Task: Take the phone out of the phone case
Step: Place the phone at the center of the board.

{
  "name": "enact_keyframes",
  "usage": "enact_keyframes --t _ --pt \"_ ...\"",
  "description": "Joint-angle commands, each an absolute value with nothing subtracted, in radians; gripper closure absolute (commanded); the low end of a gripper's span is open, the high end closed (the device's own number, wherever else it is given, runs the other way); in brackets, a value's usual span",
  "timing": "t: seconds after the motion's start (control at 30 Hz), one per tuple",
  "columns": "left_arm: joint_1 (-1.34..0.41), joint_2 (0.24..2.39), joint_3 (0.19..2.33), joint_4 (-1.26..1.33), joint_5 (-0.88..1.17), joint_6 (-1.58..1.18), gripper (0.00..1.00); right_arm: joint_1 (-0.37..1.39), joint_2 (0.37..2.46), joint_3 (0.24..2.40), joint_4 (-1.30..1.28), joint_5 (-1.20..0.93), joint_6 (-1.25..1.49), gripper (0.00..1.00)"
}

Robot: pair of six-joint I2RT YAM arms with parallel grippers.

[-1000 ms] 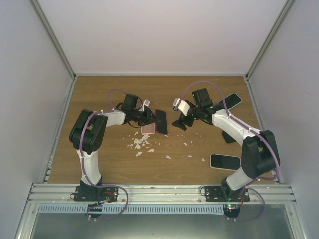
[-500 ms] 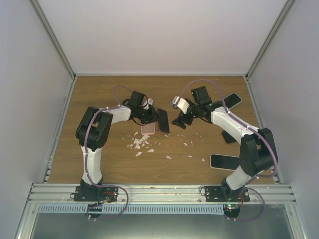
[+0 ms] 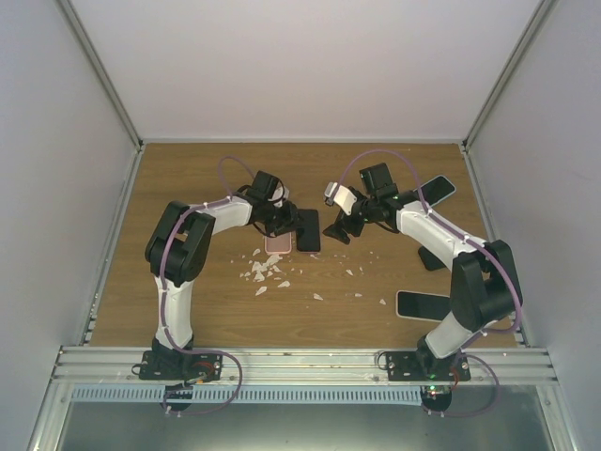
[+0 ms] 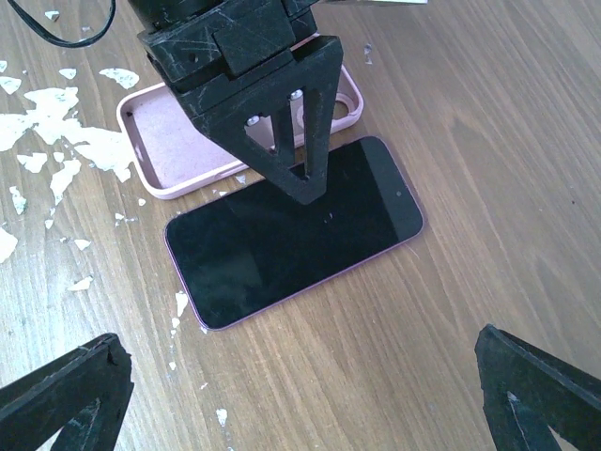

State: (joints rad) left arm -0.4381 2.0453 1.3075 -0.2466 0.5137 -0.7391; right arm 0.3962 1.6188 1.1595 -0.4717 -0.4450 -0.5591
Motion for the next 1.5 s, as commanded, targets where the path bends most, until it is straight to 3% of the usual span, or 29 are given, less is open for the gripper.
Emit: enact_keyframes --t 0.0,0.3,0.97,1.47 --pt "-0.452 2.038 1.329 -0.237 0.490 -0.721 0.56 0.389 1.634 1.186 -0.475 -0.444 -0.543 0.01" --pt "-0.468 2.011 1.331 -0.249 0.451 -0.712 0.45 0.388 1.628 1.184 -0.474 -0.441 -0.541 0.00" --pt "-0.471 1.820 1.328 -0.250 0.346 -0.584 0.39 0.294 1.572 1.219 -0.515 -0.387 -0.495 0.00" --pt "-0.468 1.711 1.298 -0.221 0.281 -0.502 0.36 -0.174 1.579 1.231 -0.602 -0.420 -0.368 0.00"
